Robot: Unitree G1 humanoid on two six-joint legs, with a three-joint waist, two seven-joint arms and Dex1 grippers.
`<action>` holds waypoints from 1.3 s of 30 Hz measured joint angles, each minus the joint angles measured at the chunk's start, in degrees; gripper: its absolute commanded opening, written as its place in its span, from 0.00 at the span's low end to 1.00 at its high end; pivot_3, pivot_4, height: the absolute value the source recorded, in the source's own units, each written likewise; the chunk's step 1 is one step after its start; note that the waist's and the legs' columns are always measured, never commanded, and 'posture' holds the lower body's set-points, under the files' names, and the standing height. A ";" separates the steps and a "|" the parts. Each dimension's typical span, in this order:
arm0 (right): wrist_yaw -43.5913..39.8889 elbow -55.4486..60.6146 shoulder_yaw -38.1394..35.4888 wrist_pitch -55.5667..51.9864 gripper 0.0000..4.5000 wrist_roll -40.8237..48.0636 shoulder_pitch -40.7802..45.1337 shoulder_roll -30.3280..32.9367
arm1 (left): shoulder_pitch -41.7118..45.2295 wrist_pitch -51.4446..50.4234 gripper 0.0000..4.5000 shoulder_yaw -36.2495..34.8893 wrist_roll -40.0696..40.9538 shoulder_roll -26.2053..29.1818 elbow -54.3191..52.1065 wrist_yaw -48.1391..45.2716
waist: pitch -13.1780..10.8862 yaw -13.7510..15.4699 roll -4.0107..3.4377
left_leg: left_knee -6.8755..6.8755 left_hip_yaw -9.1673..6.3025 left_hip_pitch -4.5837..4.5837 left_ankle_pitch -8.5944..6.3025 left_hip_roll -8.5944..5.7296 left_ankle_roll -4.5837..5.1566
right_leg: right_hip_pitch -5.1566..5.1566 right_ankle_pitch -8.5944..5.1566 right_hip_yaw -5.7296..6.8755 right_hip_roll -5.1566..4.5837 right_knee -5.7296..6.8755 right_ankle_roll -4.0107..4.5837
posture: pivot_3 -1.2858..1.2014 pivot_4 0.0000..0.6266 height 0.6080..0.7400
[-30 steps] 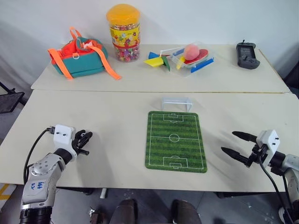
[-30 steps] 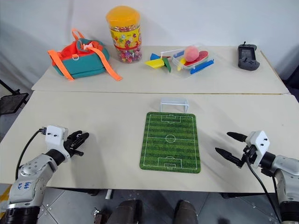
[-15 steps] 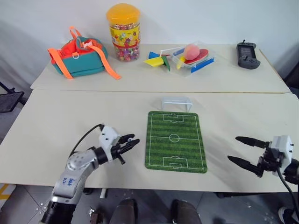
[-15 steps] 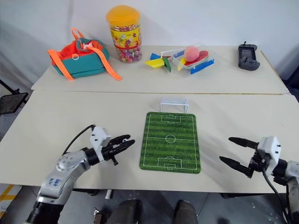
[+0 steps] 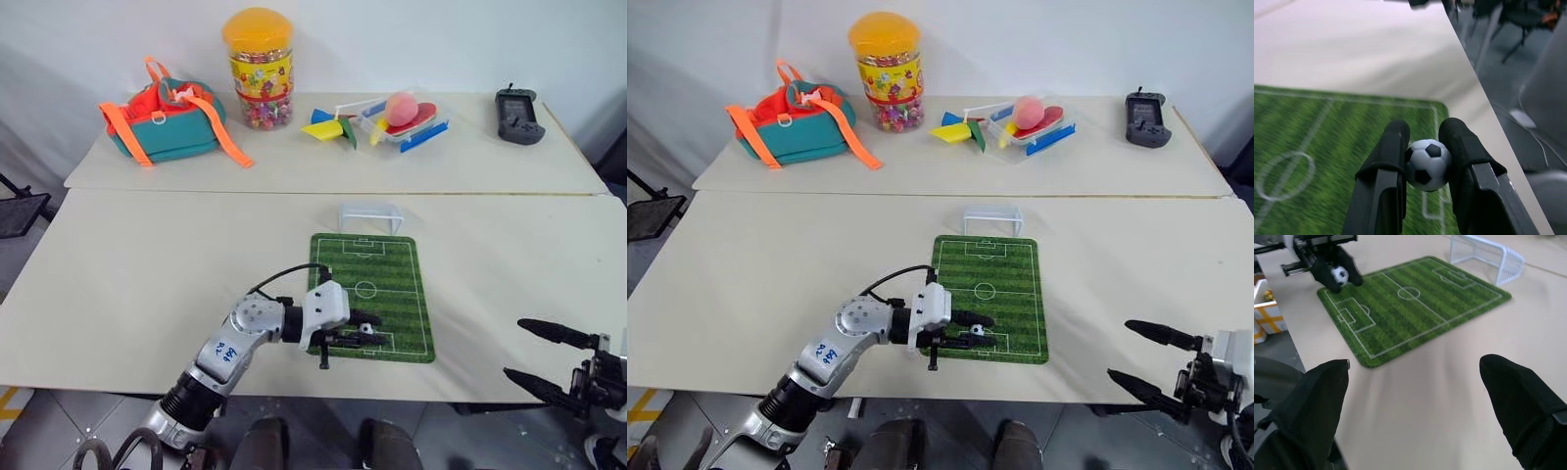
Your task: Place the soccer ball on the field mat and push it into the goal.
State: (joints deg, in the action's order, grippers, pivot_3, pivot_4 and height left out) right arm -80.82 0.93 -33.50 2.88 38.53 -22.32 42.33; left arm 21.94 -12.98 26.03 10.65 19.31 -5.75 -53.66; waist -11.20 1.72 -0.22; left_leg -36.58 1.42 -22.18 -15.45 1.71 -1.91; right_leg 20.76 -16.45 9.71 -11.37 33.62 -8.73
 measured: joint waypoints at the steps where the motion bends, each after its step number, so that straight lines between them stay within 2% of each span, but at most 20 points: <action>1: 0.30 0.70 -0.44 -0.28 1.00 0.00 -1.15 -0.31 | -0.36 0.00 0.19 0.23 -0.48 0.26 0.02 -0.20 | 0.00 0.02 0.00 | 0.00 0.00 -0.01 -0.01 0.00 0.01 | 0.01 0.00 -0.01 0.00 -0.02 0.00 | 0.52 0.24 1.00; 15: 4.26 9.59 -4.07 -3.12 1.00 1.16 -9.74 -1.80 | -1.16 0.57 0.19 1.37 -4.15 -2.55 2.02 1.67 | 0.00 0.30 0.00 | -0.06 0.01 -0.05 -0.10 0.01 0.10 | 0.05 0.00 -0.05 0.00 -0.02 0.00 | 0.52 0.24 1.00; 27: 5.90 11.19 -5.66 -5.69 1.00 1.18 -9.60 -1.49 | -1.17 3.00 0.19 1.75 -6.48 -2.91 3.74 1.77 | 0.00 0.65 0.00 | -0.15 0.02 -0.07 -0.14 0.01 0.11 | 0.05 0.00 -0.06 0.00 0.00 0.00 | 0.52 0.24 1.00; 29: 6.26 11.46 -5.66 -6.03 1.00 1.18 -9.45 -1.48 | -1.17 3.06 0.36 1.75 -6.50 -3.12 3.85 1.91 | 0.00 0.85 0.00 | -0.24 0.02 -0.09 -0.18 0.02 0.12 | 0.05 0.00 -0.07 0.00 0.03 0.00 | 0.52 0.24 1.00; 38: 7.01 12.22 -5.65 -7.26 1.00 1.12 -7.83 -1.04 | -1.10 3.46 0.98 1.68 -6.51 -3.75 4.32 2.60 | 0.00 1.33 0.00 | -0.46 0.02 -0.15 -0.43 0.02 0.42 | 0.04 0.00 -0.10 0.01 0.06 0.00 | 0.52 0.24 1.00; 39: 7.09 12.22 -5.65 -7.31 1.00 1.11 -7.76 -1.03 | -0.93 3.54 0.99 1.68 -6.51 -3.78 4.37 2.62 | 0.00 1.34 0.00 | -0.47 0.02 -0.16 -0.44 0.02 0.43 | 0.04 0.00 -0.10 0.01 0.06 0.00 | 0.52 0.24 1.00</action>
State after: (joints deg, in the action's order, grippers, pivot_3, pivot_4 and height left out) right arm -73.72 13.15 -39.15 -4.43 39.64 -30.08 41.30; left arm 21.01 -9.44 27.70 4.15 15.53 -1.38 -51.05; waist -11.20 3.06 -0.23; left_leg -37.05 1.44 -22.35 -15.89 1.73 -1.48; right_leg 20.80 -16.45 9.61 -11.36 33.68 -8.73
